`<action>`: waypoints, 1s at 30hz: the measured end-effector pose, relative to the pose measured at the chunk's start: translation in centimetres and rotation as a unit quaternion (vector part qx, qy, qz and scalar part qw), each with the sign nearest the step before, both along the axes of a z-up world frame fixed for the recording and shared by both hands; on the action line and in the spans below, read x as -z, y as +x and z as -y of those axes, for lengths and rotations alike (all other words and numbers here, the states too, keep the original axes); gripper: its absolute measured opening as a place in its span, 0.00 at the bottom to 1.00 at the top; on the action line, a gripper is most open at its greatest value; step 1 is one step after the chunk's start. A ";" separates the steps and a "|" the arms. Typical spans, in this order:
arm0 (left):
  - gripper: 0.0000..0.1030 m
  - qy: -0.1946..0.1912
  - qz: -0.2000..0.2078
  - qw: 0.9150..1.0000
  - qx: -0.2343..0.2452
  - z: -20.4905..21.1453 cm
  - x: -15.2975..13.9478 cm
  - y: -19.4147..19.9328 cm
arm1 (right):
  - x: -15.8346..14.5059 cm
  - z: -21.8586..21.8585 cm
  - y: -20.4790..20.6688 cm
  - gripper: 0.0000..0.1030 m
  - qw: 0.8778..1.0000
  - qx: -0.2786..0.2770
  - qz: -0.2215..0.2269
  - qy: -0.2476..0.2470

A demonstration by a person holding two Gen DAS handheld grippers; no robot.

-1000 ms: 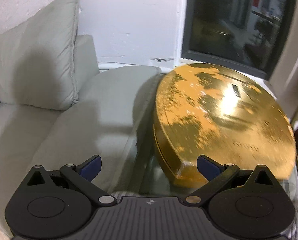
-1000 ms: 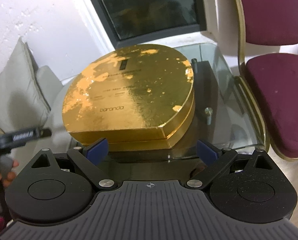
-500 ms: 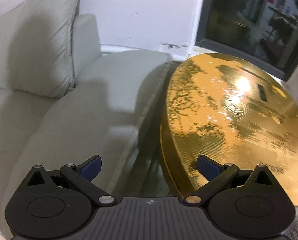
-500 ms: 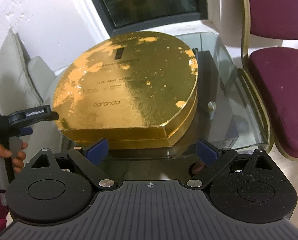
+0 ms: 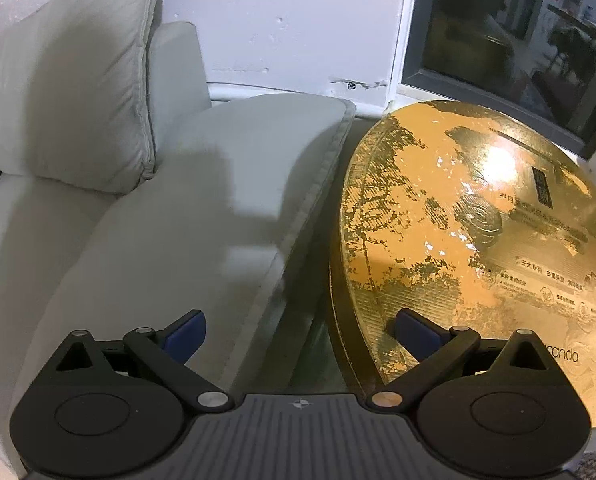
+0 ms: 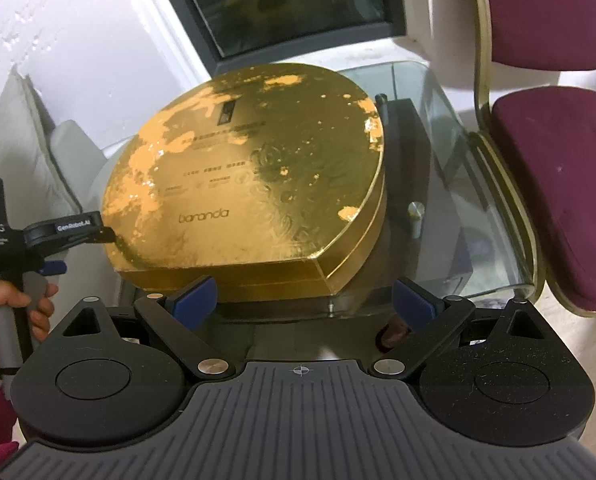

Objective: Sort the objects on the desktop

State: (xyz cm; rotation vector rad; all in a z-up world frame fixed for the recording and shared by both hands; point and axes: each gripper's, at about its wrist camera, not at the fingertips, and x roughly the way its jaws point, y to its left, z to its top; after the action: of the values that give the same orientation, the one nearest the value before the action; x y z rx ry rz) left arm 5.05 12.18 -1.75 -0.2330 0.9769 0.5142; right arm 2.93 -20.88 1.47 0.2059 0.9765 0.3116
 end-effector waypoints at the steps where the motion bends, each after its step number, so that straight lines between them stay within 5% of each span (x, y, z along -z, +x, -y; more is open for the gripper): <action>1: 0.99 0.003 -0.003 1.000 0.000 0.1 -0.2 -0.1 | -0.1 0.1 -0.1 0.95 1.000 0.001 0.001 0.001; 6: 0.99 0.029 0.002 0.999 0.032 1.5 -1.8 -1.7 | -0.4 1.1 -0.2 0.93 1.000 0.012 0.011 0.010; 11: 0.99 0.042 -0.008 0.997 0.065 3.6 -2.7 -3.1 | -0.4 1.3 -0.3 0.77 1.000 0.001 0.020 0.019; 15: 0.99 0.062 -0.027 0.992 0.108 6.3 -3.3 -3.8 | -0.5 0.7 -0.5 0.74 0.999 -0.020 0.029 0.017; 26: 0.99 0.065 -0.028 0.982 0.174 12.0 -5.5 -5.6 | -0.6 1.7 -0.9 0.74 0.999 -0.018 0.024 0.022; 30: 0.99 0.070 -0.019 0.978 0.195 13.6 -6.2 -5.9 | -1.2 2.5 -1.4 0.82 0.999 -0.013 0.032 0.030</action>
State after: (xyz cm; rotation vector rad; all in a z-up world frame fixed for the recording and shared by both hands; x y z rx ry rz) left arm -0.84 -1.46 4.49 0.0958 0.9895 0.2259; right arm 1.53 -23.42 2.71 0.2365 0.9083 0.3693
